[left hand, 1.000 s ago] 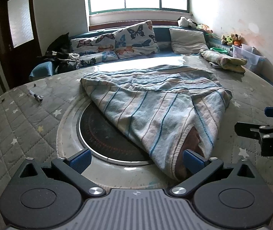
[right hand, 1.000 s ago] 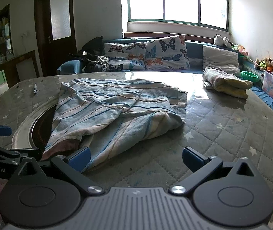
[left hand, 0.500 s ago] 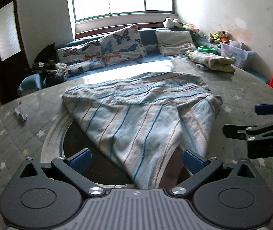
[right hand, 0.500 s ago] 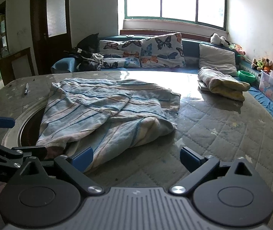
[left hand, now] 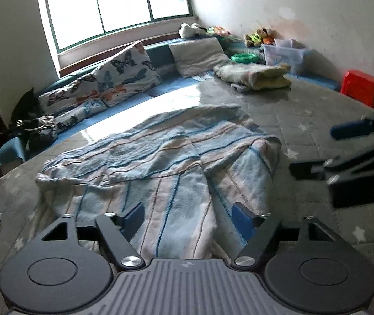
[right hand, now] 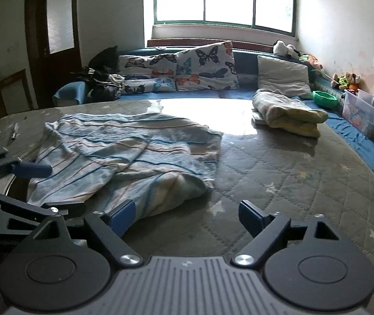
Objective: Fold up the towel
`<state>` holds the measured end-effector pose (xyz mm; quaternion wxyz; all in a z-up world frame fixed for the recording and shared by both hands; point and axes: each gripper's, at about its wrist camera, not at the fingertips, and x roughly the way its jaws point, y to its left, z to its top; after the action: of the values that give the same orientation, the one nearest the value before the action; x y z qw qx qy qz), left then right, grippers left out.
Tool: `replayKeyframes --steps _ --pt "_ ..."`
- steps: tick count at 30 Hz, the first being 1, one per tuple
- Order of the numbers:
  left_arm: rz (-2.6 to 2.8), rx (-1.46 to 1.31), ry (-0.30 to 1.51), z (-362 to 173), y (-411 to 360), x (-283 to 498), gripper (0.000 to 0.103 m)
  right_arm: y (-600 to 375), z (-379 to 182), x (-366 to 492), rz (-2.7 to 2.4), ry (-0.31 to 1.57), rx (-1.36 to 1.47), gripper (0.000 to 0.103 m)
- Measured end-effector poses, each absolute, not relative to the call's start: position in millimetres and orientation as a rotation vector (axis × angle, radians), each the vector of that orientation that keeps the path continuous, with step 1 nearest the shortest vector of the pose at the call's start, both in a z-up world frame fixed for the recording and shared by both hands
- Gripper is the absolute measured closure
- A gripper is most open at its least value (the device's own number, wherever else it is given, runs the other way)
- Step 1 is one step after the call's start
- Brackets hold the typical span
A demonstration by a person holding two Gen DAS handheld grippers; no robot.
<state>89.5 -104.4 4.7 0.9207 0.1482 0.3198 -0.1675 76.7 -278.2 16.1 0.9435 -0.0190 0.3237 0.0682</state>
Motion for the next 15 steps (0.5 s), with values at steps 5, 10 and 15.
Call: replayKeyframes --steps 5,10,15 --pt "-0.359 0.311 0.691 -8 -107 105 0.074 -282 14 86 0.135 0.677 -0.023 0.021" --pt "-0.346 0.233 0.673 -1 -89 106 0.093 -278 14 92 0.157 0.68 -0.024 0.029" --pt "-0.265 0.17 0.628 13 -63 99 0.098 -271 17 97 0.183 0.677 -0.034 0.035"
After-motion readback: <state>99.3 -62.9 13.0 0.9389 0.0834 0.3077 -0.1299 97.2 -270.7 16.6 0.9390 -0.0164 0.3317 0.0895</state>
